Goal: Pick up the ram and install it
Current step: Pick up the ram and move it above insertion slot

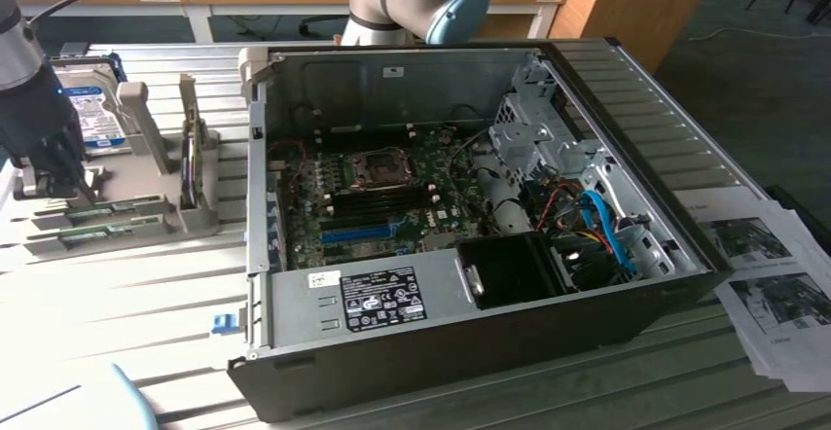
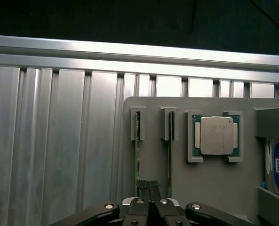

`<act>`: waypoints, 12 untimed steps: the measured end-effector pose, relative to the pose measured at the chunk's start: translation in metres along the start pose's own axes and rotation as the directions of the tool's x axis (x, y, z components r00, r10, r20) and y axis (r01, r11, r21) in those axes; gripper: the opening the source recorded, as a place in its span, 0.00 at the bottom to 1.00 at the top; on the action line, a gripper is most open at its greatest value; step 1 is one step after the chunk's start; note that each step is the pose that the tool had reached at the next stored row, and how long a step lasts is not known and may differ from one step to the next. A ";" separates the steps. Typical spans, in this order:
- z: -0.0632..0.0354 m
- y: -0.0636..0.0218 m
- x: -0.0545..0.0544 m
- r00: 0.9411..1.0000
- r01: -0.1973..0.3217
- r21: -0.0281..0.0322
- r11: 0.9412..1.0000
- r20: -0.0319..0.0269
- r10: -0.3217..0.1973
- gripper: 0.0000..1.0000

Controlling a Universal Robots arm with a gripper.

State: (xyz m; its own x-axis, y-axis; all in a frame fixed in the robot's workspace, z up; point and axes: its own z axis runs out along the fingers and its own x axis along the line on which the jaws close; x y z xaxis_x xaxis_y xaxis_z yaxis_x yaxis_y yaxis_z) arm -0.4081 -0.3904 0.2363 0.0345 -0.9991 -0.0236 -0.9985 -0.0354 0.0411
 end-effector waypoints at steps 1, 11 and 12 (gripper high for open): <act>0.0012 0.0000 0.000 1.000 0.000 0.000 1.000 0.000 0.000 0.09; 0.0034 -0.0001 0.000 1.000 0.000 0.000 1.000 0.000 0.000 0.09; 0.0034 -0.0001 0.000 1.000 0.000 0.000 1.000 0.000 0.000 0.09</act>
State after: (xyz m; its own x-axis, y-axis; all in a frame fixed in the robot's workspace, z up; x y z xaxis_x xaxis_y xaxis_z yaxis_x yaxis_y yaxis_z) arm -0.4081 -0.3904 0.2329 0.0345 -0.9991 -0.0236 -0.9985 -0.0354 0.0411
